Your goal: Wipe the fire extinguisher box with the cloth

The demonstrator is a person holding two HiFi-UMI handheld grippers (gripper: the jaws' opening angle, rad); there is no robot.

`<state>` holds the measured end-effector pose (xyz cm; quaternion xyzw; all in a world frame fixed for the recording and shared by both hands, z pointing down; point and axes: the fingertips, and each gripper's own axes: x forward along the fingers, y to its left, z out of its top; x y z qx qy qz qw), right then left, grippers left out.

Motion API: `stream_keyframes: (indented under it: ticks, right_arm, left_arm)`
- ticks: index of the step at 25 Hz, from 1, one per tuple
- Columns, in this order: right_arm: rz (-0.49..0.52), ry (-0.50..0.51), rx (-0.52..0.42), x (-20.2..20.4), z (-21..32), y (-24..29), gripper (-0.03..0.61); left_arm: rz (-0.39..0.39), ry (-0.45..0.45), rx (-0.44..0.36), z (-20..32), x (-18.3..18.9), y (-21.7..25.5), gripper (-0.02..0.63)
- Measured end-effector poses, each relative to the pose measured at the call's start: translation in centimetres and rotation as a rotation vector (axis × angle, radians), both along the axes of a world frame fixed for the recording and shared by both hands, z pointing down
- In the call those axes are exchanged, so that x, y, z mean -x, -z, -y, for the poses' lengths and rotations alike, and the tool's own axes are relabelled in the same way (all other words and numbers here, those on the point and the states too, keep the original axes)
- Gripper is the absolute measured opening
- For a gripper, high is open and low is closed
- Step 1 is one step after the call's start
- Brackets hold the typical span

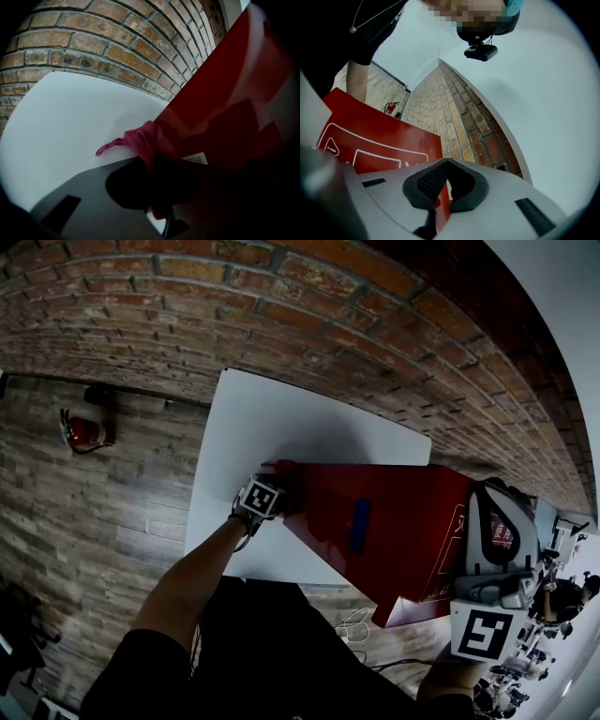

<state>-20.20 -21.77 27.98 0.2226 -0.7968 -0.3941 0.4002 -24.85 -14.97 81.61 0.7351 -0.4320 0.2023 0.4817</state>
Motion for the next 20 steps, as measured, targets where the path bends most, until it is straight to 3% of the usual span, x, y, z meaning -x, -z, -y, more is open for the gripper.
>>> stream_keyframes:
  ticks: [20]
  right_arm:
    - [0.002,-0.007,0.000,0.0,-0.1,0.0,0.018]
  left_arm:
    - [0.003,-0.007,-0.008,-4.0,-1.2,0.2,0.067]
